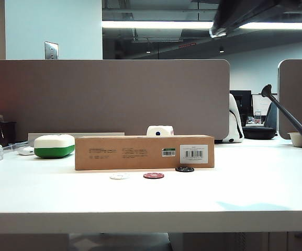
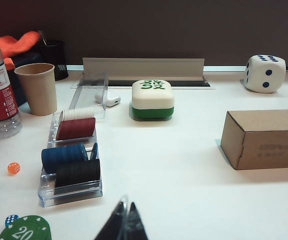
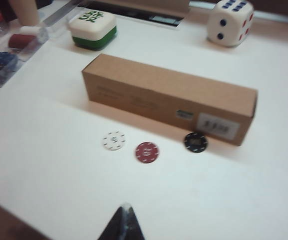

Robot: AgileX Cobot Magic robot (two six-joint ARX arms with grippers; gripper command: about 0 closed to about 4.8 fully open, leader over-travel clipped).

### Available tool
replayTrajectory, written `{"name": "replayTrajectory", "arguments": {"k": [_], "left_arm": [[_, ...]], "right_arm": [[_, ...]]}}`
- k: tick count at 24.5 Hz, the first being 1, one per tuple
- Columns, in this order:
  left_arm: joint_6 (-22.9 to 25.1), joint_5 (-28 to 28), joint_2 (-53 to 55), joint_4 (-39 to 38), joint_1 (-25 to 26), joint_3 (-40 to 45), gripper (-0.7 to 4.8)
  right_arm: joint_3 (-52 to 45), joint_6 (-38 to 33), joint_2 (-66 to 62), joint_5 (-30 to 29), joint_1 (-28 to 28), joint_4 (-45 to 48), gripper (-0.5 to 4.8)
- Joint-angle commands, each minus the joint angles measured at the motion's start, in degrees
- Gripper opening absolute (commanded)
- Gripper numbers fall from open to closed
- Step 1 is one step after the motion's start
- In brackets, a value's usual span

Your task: Push the chip with the highest value in the row forward next to the rectangular box.

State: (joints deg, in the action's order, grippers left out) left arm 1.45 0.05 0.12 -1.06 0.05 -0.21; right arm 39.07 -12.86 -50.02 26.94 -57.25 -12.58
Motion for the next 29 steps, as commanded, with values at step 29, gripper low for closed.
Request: {"name": "replayTrajectory", "arguments": {"k": [29], "left_arm": [[0.0,-0.2,0.0,0.4,0.0,-0.2,-0.05]], "right_arm": [[-34.8,3.1,46.4,-28.6,50.5,8.2,-0.03]]}}
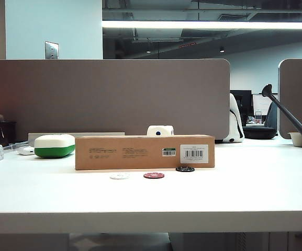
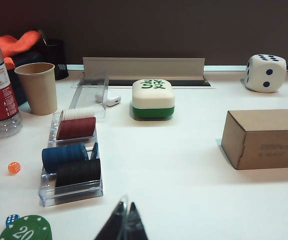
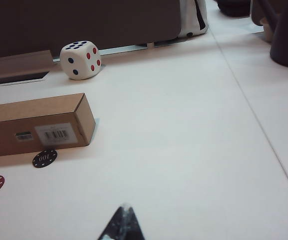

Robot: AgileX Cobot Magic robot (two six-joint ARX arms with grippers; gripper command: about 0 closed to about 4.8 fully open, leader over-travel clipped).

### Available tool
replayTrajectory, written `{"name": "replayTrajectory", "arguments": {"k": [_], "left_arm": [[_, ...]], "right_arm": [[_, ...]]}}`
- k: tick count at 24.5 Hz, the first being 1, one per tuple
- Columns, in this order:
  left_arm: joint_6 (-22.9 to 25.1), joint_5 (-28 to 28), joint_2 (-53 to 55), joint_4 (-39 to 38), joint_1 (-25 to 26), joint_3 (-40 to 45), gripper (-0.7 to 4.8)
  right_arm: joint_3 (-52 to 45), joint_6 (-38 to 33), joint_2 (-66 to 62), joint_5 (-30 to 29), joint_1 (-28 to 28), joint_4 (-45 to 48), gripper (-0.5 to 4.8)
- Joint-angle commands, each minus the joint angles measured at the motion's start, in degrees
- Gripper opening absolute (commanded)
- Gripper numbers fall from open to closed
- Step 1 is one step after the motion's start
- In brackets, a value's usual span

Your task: Push the chip with the highest value in the row forward next to the rectangular box.

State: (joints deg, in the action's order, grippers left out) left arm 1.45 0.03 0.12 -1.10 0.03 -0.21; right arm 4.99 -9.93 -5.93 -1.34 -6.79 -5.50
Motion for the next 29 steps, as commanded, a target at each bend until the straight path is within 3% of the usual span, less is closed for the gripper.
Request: {"name": "replayTrajectory", "arguments": {"k": [1,6,29], "left_arm": [[0.0,-0.2,0.0,0.4,0.0,-0.2,-0.05],[0.0,-0.2,0.0,0.3,0.0,-0.2,-0.05],[0.0,-0.2,0.0,0.3,0.0,-0.2,-0.05]], "right_arm": [[-1.4,0.8,3.7,-0.3,0.0,1.1,-0.03],[-4.9,1.5,6.0,-0.3,0.0,2.9,-0.03],[-4.9,5.1,6.0,0.3,0.0,6.3,-0.03]]}}
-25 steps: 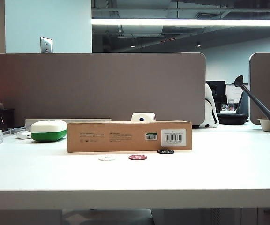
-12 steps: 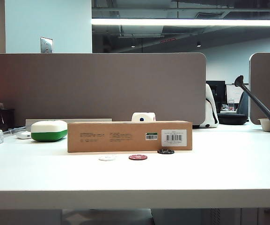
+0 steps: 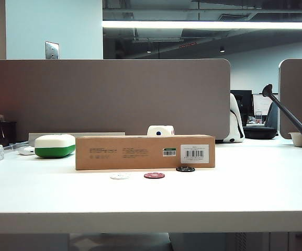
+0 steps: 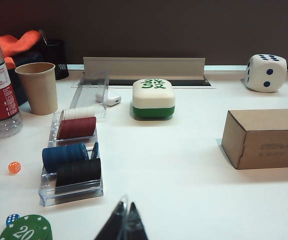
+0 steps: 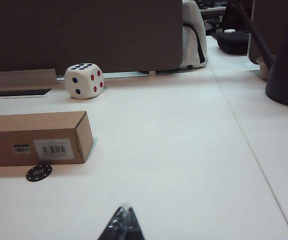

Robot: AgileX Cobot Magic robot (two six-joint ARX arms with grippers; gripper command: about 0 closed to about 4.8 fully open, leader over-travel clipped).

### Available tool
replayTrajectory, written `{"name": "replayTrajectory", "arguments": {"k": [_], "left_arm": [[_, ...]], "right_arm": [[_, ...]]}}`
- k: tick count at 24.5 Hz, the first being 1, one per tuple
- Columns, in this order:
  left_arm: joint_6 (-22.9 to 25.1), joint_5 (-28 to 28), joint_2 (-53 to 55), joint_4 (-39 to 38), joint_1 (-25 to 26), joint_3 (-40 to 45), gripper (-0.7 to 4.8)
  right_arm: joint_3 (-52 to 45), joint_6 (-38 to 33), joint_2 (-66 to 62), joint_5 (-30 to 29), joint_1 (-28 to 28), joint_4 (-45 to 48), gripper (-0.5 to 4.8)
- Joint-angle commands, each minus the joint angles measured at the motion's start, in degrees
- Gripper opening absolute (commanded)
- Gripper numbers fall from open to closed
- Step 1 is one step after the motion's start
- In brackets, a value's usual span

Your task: Push the chip with the highest value in the row forward next to the rectangular box.

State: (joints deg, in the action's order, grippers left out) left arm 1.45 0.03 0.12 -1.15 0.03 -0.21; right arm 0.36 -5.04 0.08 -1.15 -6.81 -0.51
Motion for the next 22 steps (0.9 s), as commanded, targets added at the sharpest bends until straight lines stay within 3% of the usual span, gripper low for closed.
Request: {"name": "replayTrajectory", "arguments": {"k": [1,22], "left_arm": [[0.0,-0.2,0.0,0.4,0.0,-0.2,-0.05],[0.0,-0.2,0.0,0.4,0.0,-0.2,-0.05]], "right_arm": [[-0.3,0.2,0.0,0.1,0.0,1.2,-0.03],[-0.3,0.2,0.0,-0.1,-0.1,0.3,-0.03]]}}
